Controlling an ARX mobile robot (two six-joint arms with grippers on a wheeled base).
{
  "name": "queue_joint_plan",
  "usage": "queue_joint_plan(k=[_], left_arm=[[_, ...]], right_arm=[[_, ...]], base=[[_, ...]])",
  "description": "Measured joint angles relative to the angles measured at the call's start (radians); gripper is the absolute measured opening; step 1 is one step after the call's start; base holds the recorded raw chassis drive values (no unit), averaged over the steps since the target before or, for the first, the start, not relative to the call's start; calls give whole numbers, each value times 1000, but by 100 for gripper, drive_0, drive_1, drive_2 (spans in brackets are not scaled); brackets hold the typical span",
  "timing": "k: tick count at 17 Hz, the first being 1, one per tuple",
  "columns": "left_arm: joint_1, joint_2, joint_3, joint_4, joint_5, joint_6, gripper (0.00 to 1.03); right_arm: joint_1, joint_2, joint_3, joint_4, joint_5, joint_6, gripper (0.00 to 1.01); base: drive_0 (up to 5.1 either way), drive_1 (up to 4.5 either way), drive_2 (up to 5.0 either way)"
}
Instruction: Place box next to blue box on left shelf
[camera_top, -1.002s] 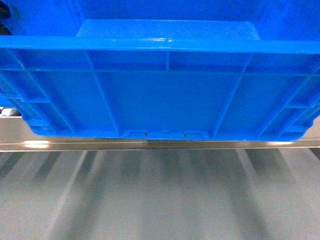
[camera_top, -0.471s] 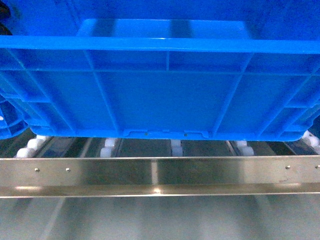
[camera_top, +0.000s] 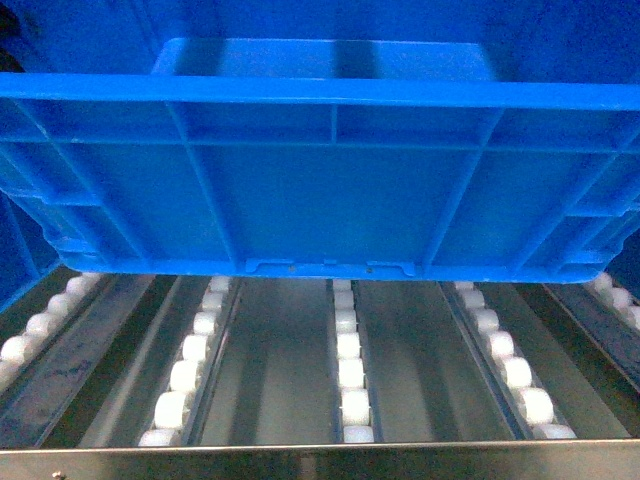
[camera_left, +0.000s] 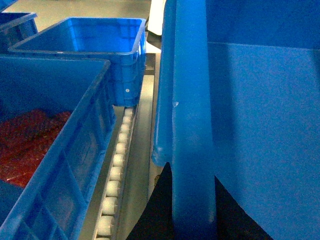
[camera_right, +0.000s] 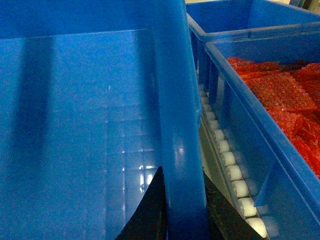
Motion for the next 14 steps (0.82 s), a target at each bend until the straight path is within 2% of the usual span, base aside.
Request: queue_joint_plan(k=[14], left_arm=[[0, 0, 0, -1, 0, 0, 8]], right_arm=[[0, 0, 0, -1, 0, 0, 10]], base=[[0, 0, 0]])
